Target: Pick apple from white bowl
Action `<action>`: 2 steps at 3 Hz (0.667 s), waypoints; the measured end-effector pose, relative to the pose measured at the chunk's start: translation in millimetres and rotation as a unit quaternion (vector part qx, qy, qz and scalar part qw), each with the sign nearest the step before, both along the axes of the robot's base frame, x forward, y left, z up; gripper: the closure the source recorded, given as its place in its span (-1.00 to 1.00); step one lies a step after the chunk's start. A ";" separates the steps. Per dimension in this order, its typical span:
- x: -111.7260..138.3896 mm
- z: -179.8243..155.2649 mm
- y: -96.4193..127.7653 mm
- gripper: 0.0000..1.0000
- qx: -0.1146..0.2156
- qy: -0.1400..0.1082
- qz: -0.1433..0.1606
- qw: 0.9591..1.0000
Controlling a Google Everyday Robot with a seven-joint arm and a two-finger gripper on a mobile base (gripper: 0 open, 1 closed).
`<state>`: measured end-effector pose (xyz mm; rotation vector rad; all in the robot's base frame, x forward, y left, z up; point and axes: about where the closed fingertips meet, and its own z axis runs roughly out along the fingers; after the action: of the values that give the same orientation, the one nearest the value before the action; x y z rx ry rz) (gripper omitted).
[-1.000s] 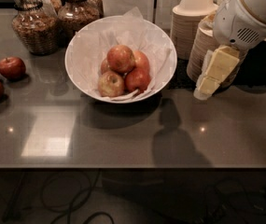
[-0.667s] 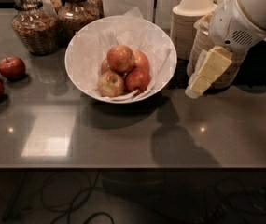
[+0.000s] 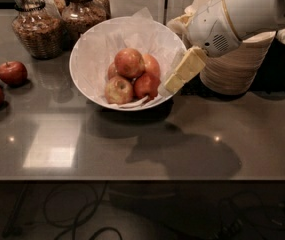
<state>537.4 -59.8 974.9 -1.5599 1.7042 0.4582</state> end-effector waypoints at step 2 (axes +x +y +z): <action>10.8 -17.9 52.5 -1.00 0.052 0.005 0.060 0.997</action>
Offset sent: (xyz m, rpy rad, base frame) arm 0.0215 0.0705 -0.0326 0.1389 0.0214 0.1622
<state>548.3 -7.3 957.0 -1.5923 1.5734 0.6085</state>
